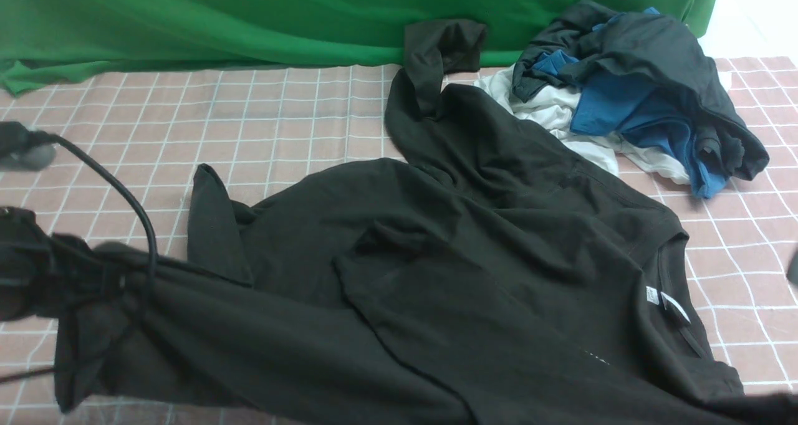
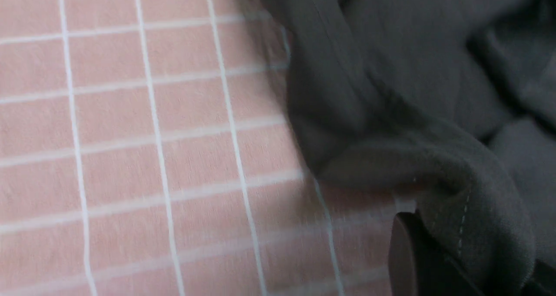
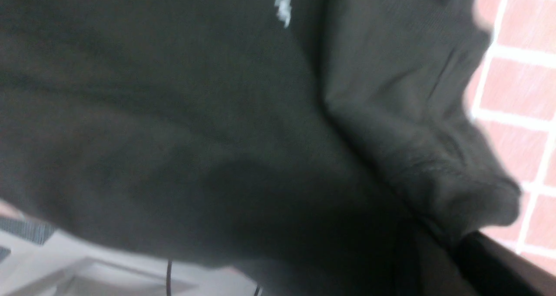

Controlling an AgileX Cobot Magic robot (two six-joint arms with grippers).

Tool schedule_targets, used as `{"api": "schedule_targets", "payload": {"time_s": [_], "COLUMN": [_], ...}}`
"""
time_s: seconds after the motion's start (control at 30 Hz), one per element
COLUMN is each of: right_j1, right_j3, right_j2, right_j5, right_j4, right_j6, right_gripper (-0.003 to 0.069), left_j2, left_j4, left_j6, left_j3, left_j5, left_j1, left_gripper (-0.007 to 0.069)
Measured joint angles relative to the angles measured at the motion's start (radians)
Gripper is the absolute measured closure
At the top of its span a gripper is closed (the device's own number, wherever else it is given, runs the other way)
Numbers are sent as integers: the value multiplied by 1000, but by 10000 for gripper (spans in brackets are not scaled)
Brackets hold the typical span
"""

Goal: Fold a long-sleeved shirt over a pink coffee tablecloth.
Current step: 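Pull a dark sweatshirt from the pile and spread it flat on the table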

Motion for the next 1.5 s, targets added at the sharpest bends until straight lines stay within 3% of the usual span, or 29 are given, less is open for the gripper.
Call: {"api": "schedule_targets", "payload": {"time_s": [0.17, 0.37, 0.53, 0.77, 0.83, 0.93, 1.03, 1.1, 1.27, 1.33, 1.5], "right_j1": [0, 0, 0, 0, 0, 3, 44, 102, 286, 319, 430], "right_j3": [108, 179, 189, 146, 89, 5, -52, -60, -61, -61, -61], "right_j2": [5, 60, 90, 93, 94, 95, 95, 96, 124, 130, 152], "right_j5": [-2, -39, -42, -25, -26, -36, -79, -132, -249, -271, -366], "right_j4": [24, 32, 27, 23, 23, 29, 67, 104, 132, 134, 135], "right_j6": [-1, -8, -39, -85, -89, -106, -139, -158, -164, -164, -186], "right_gripper": [583, 545, 478, 310, 298, 317, 382, 424, 443, 443, 439], "left_j2": [9, 9, 9, 10, 19, 36, 60, 78, 120, 128, 166], "left_j4": [93, 103, 123, 162, 164, 170, 187, 216, 313, 321, 356], "left_j6": [-74, -86, -109, -145, -149, -150, -153, -166, -253, -260, -263], "left_j3": [6, 7, 7, 7, 7, 11, 44, 77, 108, 108, 108], "left_j5": [73, 99, 110, 144, 149, 147, 115, 84, 21, 14, 18], "left_j1": [-26, -34, -34, -34, -34, -34, -34, -34, -34, -34, -34], "left_gripper": [594, 594, 594, 594, 594, 594, 594, 594, 589, 582, 454]}}
